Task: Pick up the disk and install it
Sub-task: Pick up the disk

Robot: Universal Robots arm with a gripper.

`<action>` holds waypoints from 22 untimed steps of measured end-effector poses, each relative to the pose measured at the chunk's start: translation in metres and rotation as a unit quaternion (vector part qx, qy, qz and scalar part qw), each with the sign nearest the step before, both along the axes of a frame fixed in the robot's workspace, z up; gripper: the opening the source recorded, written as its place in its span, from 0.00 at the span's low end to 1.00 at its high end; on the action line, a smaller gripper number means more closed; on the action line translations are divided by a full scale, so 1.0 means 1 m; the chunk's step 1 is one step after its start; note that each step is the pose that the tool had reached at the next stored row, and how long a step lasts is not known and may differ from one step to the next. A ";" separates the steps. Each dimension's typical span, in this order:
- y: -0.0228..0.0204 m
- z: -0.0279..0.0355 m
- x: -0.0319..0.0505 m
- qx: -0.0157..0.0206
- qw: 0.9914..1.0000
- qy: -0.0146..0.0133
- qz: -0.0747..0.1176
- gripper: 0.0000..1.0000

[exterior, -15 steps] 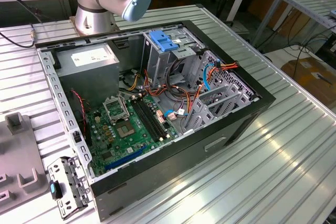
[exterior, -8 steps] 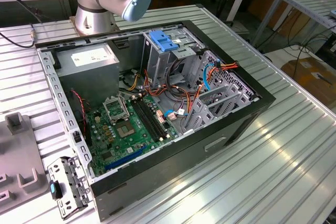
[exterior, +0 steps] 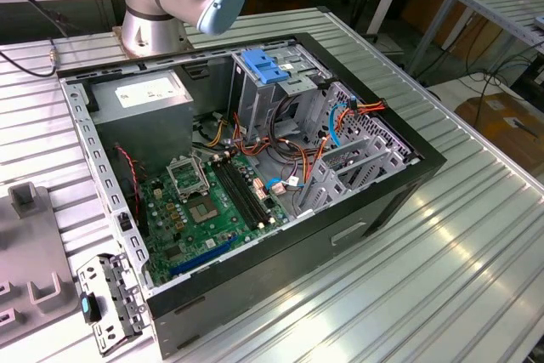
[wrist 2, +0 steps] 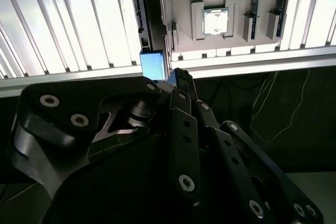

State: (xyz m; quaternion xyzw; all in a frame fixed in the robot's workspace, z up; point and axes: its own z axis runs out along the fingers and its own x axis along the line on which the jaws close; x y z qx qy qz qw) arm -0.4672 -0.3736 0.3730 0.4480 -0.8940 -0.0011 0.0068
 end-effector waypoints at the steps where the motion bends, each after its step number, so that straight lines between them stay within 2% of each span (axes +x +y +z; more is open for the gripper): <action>1: 0.0000 0.0000 0.0001 0.000 1.000 -0.002 0.003 0.11; 5: 0.0000 -0.0001 0.0001 0.000 1.000 -0.002 0.024 0.11; 8: 0.0000 -0.0001 0.0001 0.000 0.999 -0.002 0.046 0.11; 13: 0.0000 -0.0001 0.0001 0.000 0.996 -0.002 0.092 0.11; 14: 0.0000 -0.0001 0.0001 0.000 0.995 -0.002 0.095 0.11; 19: 0.0000 -0.0001 0.0001 0.000 0.995 -0.002 0.098 0.11; 22: 0.0000 -0.0001 0.0002 0.000 0.992 -0.002 0.124 0.11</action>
